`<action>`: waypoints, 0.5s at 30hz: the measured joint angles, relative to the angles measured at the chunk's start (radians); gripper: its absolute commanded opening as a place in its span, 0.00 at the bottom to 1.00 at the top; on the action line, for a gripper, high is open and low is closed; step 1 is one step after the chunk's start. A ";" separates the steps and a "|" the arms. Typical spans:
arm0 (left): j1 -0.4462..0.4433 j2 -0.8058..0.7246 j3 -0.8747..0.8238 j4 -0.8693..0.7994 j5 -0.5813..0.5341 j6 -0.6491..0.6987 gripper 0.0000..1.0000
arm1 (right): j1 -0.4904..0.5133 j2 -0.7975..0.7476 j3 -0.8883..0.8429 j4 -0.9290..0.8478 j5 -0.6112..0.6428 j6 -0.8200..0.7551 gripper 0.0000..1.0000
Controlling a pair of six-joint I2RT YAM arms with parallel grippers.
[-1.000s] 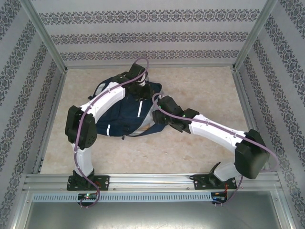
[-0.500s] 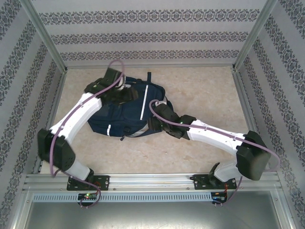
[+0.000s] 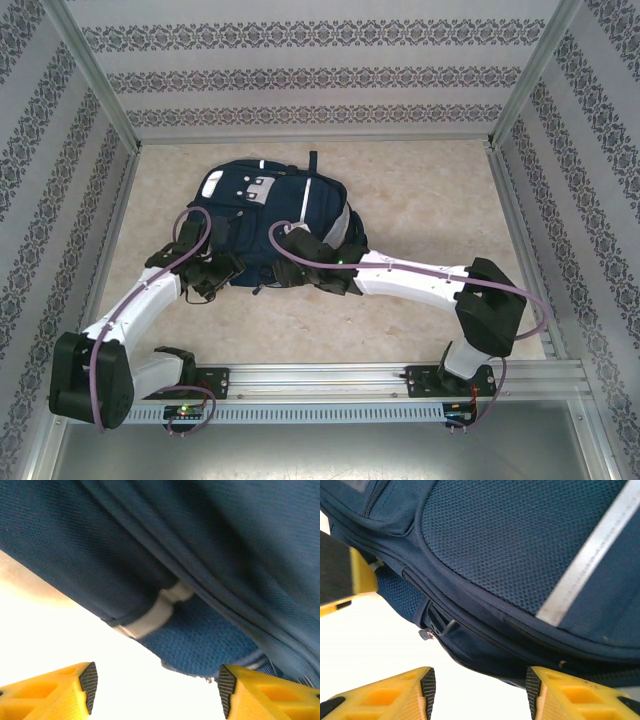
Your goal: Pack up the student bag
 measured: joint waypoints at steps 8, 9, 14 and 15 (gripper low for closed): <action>0.032 0.104 -0.051 0.214 0.065 -0.055 0.63 | 0.033 0.056 0.055 -0.005 0.000 0.019 0.54; 0.032 0.117 -0.060 0.237 0.070 -0.062 0.60 | 0.041 0.063 0.059 -0.006 0.000 0.023 0.54; 0.032 0.140 -0.084 0.303 0.088 -0.093 0.16 | 0.074 0.088 0.066 -0.007 0.003 0.050 0.54; 0.034 0.141 -0.086 0.306 0.086 -0.098 0.10 | 0.079 0.092 0.068 -0.008 0.006 0.057 0.54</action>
